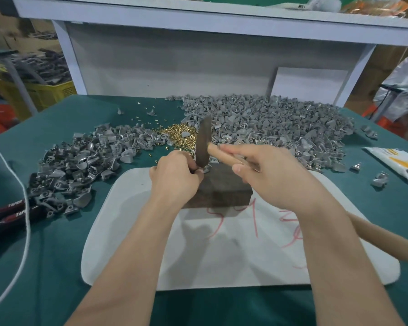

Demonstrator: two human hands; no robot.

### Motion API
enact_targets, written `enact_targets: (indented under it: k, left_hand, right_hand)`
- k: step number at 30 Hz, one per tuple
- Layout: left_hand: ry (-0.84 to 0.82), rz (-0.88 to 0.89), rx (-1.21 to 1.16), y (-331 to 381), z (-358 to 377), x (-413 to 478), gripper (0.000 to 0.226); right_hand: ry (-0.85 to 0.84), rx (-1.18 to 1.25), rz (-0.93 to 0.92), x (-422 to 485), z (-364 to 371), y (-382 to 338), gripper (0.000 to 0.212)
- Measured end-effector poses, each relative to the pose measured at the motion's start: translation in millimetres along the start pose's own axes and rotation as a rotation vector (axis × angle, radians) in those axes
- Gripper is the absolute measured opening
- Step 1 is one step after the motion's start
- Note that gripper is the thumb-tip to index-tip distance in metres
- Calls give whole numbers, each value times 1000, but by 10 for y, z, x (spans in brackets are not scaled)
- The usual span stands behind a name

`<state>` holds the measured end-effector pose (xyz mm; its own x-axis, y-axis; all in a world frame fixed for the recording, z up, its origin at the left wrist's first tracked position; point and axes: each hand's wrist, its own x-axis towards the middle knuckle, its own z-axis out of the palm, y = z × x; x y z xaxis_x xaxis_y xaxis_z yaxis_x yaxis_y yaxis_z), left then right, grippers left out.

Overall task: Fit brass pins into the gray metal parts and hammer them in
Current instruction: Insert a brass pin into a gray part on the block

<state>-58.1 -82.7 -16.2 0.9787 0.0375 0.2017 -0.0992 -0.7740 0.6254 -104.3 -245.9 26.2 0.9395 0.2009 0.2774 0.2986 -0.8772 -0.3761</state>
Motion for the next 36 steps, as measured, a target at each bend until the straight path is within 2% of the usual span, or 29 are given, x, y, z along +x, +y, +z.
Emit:
enact_targets:
  k: [2,6,8,9,12,14,20,23,27,31,36]
  left_hand:
    - [-1,3,-3,1,-2,-7,20]
    - [21,9,-14,-4,10,-4,14]
    - [40,4,-27,-8,18,-6,16]
    - [42,0,-26,-6,20,-8,18]
    - [26,-12,-11,1,7,3,18]
    - [8,-17,-2,0,1,3,22]
    - [-16,2,21,15,-11,10,12]
    - [-49,18,22,32,-9,-1,11]
    - [-93,66,35,54,-14,-17,19]
    - [-103,99,19,67,-25,-36,26]
    - [-101,118,-2,72,-13,-44,21]
  right_hand:
    - [33,3,13,-13,11,-14,43]
    - [269,82,21,-14,-51,2,42]
    - [325,109,22,-25,-84,16,42]
    - [306,109,14,-39,-96,13,42]
    - [42,12,19,-35,-78,2,43]
    - [-46,-13,48,-14,-56,-24,44]
    - [122,67,73,-9,27,15,49]
    - [199,88,126,47,127,68,42]
    - [174,161,219,116,292,64,18]
    - [145,167,231,155,405,42,4]
    - [150,114,233,163,437,8,4]
